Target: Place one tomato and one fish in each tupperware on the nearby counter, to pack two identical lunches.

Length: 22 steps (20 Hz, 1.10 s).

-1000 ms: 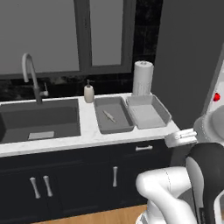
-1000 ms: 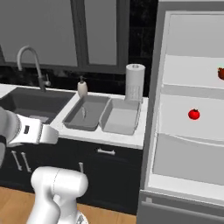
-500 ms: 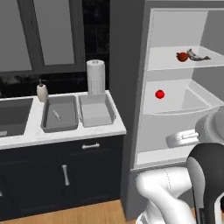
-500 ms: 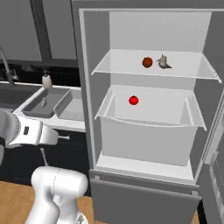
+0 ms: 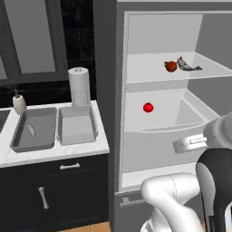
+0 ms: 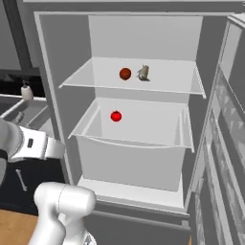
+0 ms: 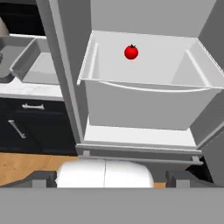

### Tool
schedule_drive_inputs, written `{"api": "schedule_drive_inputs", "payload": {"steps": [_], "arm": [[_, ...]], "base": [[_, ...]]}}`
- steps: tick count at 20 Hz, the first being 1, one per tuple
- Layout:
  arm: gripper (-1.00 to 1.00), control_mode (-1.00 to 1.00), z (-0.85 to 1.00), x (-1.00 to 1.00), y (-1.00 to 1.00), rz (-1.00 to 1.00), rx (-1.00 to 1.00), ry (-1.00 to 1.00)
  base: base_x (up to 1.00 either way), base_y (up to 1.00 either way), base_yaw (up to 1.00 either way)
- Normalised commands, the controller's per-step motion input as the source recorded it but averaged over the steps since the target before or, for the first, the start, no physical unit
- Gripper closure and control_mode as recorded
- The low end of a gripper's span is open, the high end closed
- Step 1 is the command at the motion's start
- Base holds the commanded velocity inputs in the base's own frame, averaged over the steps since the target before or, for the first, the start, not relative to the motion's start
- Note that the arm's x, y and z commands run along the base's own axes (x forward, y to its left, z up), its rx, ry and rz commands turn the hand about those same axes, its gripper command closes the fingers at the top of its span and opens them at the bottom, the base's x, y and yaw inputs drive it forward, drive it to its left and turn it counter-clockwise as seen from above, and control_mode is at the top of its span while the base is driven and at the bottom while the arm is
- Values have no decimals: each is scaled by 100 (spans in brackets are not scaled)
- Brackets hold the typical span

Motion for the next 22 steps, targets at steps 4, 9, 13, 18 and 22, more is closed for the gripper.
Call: {"api": "schedule_drive_inputs", "payload": {"steps": [4, 9, 13, 18, 22], "arm": [[-100, 100, 0, 0, 0, 0, 0, 0], [-100, 100, 0, 0, 0, 0, 0, 0], [-100, 100, 0, 0, 0, 0, 0, 0], [-100, -100, 37, -12, -39, -2, 6, -9], [-100, -100, 84, -7, -8, -3, 1, -8]], "base": [[-2, -42, 0], [31, -16, 0], [67, -39, 0], [0, 0, 0], [0, 0, 0]]}}
